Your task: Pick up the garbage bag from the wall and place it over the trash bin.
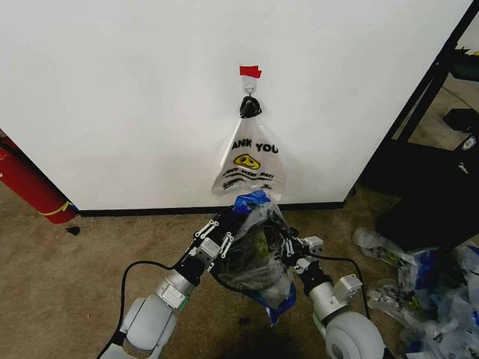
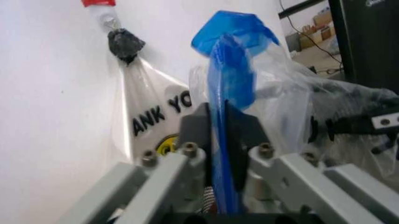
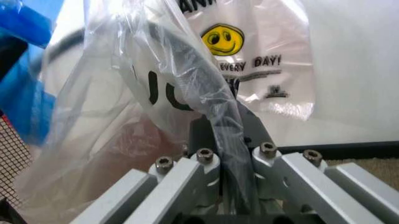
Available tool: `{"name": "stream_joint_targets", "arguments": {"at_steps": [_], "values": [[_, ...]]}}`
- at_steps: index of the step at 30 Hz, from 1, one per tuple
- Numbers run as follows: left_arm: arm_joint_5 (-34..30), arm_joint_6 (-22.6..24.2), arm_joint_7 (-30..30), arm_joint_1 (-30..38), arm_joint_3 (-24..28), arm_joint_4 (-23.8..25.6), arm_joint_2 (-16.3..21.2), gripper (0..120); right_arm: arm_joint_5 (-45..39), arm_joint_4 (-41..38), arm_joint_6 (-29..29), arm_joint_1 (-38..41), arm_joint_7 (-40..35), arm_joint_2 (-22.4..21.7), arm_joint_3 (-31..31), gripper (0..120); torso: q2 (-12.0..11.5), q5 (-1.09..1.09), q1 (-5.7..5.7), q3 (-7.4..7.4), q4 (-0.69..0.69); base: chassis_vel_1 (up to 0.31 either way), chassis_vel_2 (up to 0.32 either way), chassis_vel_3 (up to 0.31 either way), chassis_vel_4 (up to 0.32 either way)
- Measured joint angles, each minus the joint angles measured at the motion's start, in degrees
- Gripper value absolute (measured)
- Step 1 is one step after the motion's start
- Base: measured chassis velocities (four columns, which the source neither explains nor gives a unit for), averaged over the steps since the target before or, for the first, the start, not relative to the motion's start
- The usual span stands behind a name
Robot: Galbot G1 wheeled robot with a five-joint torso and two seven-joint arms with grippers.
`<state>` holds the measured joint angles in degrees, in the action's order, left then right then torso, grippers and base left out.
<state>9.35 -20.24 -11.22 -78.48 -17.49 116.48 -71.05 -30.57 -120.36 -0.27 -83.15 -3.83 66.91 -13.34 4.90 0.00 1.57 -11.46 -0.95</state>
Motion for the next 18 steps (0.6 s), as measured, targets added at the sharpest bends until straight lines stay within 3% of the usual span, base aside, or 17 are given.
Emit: {"name": "stream_joint_targets", "arguments": {"at_steps": [3, 13, 18], "values": [[-1.71, 0.85, 0.14, -0.07, -0.17, 0.47, 0.16, 1, -0.07, 0.0, 0.07, 0.0, 0.21, -0.15, -0.14, 1, 0.0, 0.0, 0.0, 0.0, 0.0, 0.0, 0.0, 0.0, 0.0], [-11.61, 7.63, 0.75, 0.22, -1.23, 4.43, 3.13, 0, -0.09, 1.21, 1.06, 0.08, 2.09, -0.98, -1.42, 1, 0.0, 0.0, 0.0, 0.0, 0.0, 0.0, 0.0, 0.0, 0.0], [-17.02, 13.42, -0.74, 1.99, -2.42, 6.0, 8.5, 0, -1.86, 2.5, 1.57, 0.21, 5.85, -1.81, -2.7, 1, 0.0, -0.01, 0.0, 0.0, 0.0, 0.0, 0.0, 0.0, 0.0]]}}
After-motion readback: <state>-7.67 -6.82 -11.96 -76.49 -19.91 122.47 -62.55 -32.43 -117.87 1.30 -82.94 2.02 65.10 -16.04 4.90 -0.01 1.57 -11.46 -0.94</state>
